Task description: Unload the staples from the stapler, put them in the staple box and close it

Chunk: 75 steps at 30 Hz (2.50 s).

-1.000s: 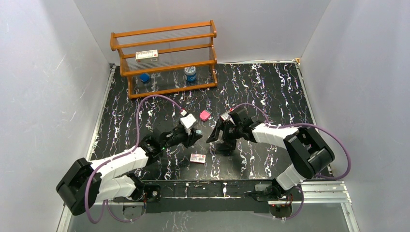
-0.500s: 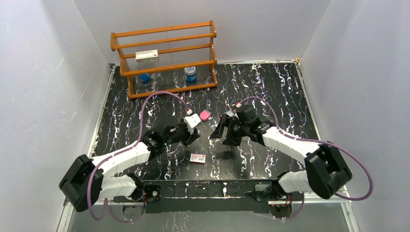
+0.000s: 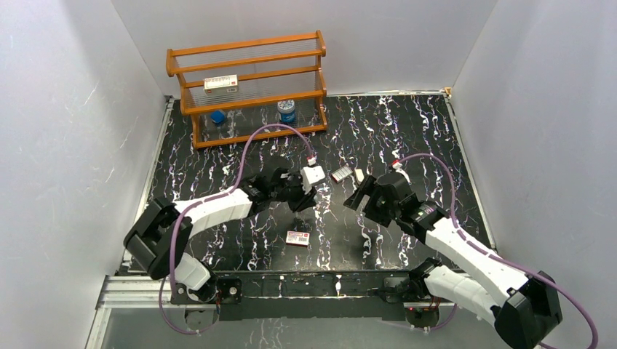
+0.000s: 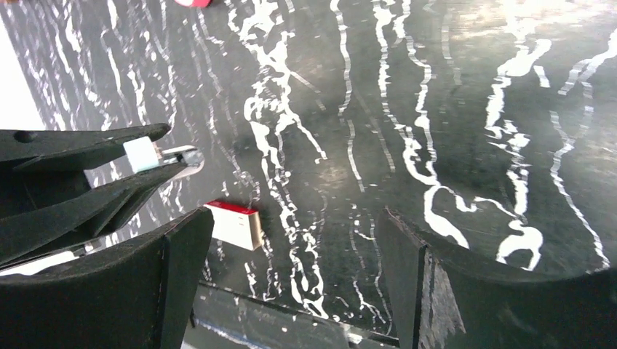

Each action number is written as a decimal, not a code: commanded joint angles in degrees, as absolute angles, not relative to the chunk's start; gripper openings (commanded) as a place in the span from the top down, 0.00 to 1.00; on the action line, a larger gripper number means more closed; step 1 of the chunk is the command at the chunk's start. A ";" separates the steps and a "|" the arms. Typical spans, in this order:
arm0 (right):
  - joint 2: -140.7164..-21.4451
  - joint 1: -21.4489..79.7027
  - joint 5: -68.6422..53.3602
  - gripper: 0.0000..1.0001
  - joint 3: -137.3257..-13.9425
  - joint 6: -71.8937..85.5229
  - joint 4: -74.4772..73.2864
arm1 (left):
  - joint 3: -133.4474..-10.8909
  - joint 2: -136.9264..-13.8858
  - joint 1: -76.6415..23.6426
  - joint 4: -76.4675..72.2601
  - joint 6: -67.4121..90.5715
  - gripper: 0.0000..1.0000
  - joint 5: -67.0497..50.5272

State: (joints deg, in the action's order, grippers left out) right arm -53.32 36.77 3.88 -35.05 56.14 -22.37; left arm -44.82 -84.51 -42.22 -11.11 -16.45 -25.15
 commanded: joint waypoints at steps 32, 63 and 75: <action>-45.59 36.85 19.77 0.05 -31.45 63.54 -35.04 | -64.75 -97.13 -58.83 10.31 -23.83 1.00 -7.54; -39.71 36.83 25.71 0.05 -33.59 69.22 -42.30 | -67.95 -99.54 -56.09 17.50 -22.97 1.00 -10.92; -40.64 36.84 17.70 0.02 -31.86 61.69 -32.29 | -61.73 -86.32 -53.97 16.61 -23.46 1.00 -8.82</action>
